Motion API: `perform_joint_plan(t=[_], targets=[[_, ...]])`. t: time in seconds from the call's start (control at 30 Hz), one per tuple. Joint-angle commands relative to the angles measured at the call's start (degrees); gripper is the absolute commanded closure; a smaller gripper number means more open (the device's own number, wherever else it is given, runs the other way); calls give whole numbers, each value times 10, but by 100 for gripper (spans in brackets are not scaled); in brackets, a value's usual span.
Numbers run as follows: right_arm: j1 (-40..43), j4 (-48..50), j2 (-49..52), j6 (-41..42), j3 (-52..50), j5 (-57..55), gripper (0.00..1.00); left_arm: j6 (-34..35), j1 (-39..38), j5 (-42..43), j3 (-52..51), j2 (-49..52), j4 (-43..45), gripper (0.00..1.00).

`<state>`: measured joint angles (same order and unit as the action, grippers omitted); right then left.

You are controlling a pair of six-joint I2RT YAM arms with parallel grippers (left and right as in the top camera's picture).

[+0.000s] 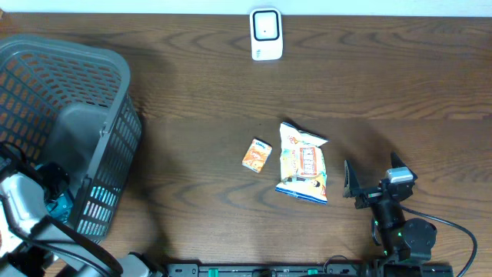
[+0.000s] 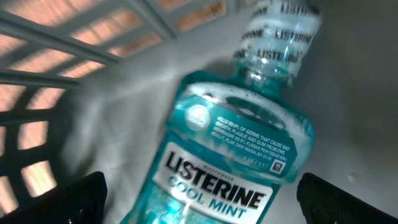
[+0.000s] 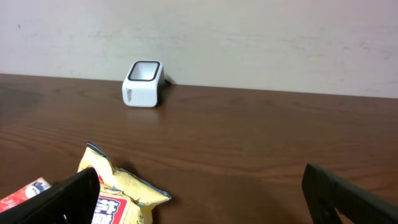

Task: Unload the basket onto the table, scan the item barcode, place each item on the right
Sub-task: 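Grasp the teal Listerine bottle in the basket with the left gripper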

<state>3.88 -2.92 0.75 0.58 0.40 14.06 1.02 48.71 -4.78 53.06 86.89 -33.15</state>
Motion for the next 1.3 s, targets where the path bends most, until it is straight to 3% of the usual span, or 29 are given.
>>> perform_joint_plan(t=[0.0,0.4,0.7,1.0,1.17,1.27], targets=[[-2,-3,0,-7,-1,-4,1,-10,1,14,-1,21,-2,2],[-2,-3,0,-7,-1,-4,1,35,1,31,-33,31,-33,2],[-2,-3,0,-7,-1,-4,1,108,1,32,-110,31,19,2],[-2,-3,0,-7,-1,-5,1,107,1,86,-127,31,40,1],[-2,-3,0,-7,-1,-5,1,107,1,86,-127,31,42,29],[-2,-3,0,-7,-1,-5,1,107,1,86,-127,31,46,38]])
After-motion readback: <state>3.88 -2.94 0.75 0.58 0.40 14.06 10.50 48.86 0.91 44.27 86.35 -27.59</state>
